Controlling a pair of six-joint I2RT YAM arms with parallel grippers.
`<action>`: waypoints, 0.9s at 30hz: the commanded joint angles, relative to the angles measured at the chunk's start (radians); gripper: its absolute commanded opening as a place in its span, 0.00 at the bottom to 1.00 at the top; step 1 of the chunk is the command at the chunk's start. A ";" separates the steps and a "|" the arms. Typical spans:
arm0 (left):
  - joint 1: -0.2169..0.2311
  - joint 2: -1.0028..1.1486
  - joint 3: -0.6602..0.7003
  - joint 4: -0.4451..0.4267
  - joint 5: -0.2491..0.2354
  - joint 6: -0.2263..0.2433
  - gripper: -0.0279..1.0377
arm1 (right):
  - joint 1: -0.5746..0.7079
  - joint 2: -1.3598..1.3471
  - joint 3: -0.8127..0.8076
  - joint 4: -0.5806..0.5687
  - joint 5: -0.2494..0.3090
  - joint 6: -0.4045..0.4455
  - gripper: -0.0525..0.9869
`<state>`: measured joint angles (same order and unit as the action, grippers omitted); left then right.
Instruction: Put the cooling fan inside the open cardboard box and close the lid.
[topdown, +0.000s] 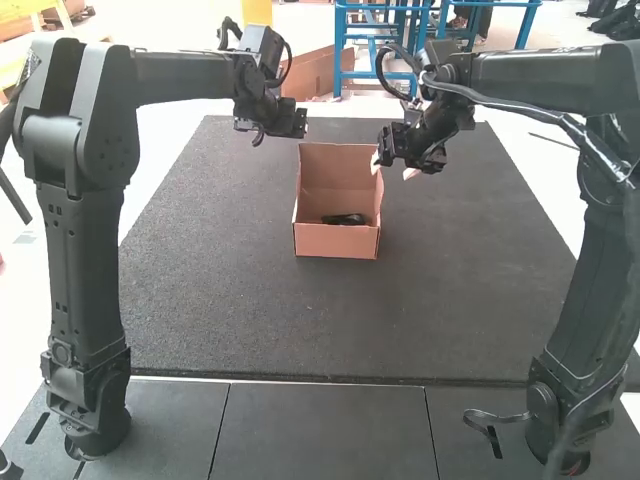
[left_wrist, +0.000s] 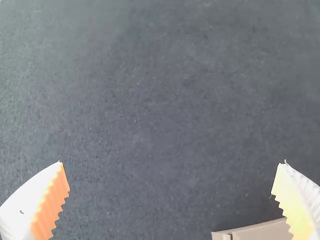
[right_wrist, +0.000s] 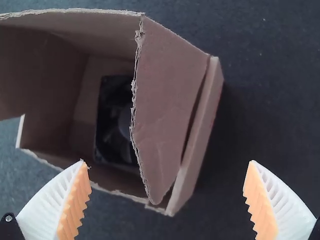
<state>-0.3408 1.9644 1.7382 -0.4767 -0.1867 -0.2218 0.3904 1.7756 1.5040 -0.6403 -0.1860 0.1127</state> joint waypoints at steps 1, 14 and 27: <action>-0.006 0.017 0.035 0.006 0.010 0.010 0.93 | 0.002 0.010 0.001 0.004 -0.012 0.005 0.72; -0.055 0.030 0.041 -0.079 0.079 0.045 0.93 | 0.001 0.012 0.007 0.004 -0.020 0.008 0.72; -0.055 0.033 0.027 -0.231 0.087 0.059 0.93 | 0.001 0.012 0.022 0.004 -0.036 0.018 0.72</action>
<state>-0.3977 1.9656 1.7386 -0.6983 -0.1009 -0.1799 0.3904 1.7752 1.5040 -0.6403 -0.2008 0.1169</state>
